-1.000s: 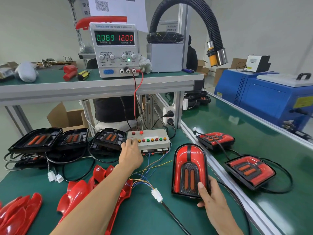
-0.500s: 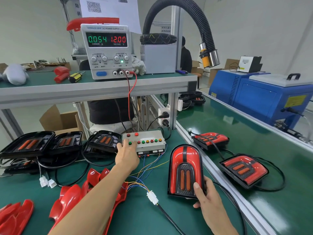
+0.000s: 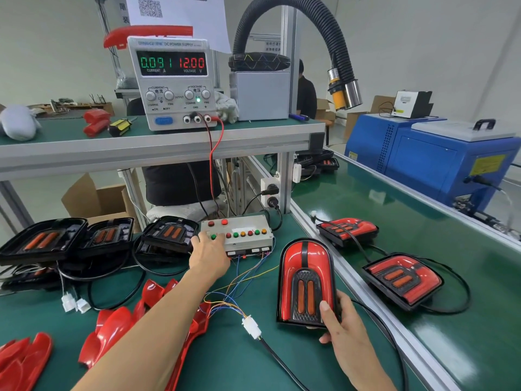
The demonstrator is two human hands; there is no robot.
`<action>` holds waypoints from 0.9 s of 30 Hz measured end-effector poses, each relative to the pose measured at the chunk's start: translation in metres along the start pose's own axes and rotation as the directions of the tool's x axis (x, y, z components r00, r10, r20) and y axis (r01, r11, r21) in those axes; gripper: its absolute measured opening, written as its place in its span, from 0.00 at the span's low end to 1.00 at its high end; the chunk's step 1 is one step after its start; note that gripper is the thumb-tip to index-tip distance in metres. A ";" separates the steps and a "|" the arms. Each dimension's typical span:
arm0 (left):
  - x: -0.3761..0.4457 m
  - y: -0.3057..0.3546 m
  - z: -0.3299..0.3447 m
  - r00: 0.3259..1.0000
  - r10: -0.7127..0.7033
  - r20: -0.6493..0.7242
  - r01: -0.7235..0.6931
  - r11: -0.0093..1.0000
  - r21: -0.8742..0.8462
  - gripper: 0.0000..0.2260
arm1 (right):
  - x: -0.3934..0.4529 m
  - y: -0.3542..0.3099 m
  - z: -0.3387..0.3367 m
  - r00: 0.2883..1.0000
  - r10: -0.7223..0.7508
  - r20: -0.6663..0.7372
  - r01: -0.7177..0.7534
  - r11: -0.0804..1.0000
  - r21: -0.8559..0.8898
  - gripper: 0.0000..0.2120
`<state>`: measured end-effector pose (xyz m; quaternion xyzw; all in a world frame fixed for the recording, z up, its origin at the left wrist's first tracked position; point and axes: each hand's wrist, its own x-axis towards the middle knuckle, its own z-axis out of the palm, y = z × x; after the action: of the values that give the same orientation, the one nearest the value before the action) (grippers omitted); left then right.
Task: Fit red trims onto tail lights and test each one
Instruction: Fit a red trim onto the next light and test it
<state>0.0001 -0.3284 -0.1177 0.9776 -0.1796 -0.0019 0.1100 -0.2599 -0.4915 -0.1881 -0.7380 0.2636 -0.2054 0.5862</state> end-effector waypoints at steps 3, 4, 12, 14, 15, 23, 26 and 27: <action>-0.001 0.000 0.003 1.000 0.003 -0.003 -0.003 1.000 0.029 0.26 | 0.000 0.000 0.000 1.000 -0.003 0.007 0.003 1.000 0.002 0.14; -0.001 0.000 0.003 1.000 0.005 -0.002 -0.004 0.999 0.038 0.26 | 0.000 0.000 0.000 1.000 -0.002 0.008 0.002 1.000 0.000 0.14; 0.001 0.002 -0.002 1.000 -0.005 0.014 0.004 0.999 0.043 0.24 | 0.000 0.000 -0.001 1.000 -0.002 -0.007 0.002 1.000 0.001 0.12; 0.000 0.002 -0.002 1.000 0.012 0.010 -0.012 0.996 0.084 0.24 | 0.000 0.000 -0.001 1.000 -0.002 -0.005 0.002 1.000 -0.002 0.13; 0.000 0.002 -0.002 1.000 0.014 0.011 -0.015 0.996 0.090 0.24 | 0.000 0.000 -0.001 1.000 -0.004 -0.004 0.004 1.000 -0.005 0.13; -0.005 0.008 0.001 1.000 0.027 0.006 -0.028 0.994 0.104 0.32 | -0.001 -0.002 0.000 1.000 -0.001 0.009 0.001 1.000 -0.011 0.14; -0.008 0.018 0.004 0.996 0.063 -0.058 -0.050 0.979 0.199 0.34 | -0.001 -0.002 0.000 1.000 0.001 0.013 -0.001 1.000 -0.011 0.14; -0.009 0.024 0.005 0.993 0.089 -0.080 -0.068 0.970 0.233 0.34 | -0.001 -0.002 -0.001 1.000 0.002 0.013 -0.002 1.000 -0.013 0.15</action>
<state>-0.0166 -0.3478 -0.1173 0.9749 -0.2120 0.0674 0.0040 -0.2608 -0.4911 -0.1863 -0.7427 0.2618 -0.1983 0.5835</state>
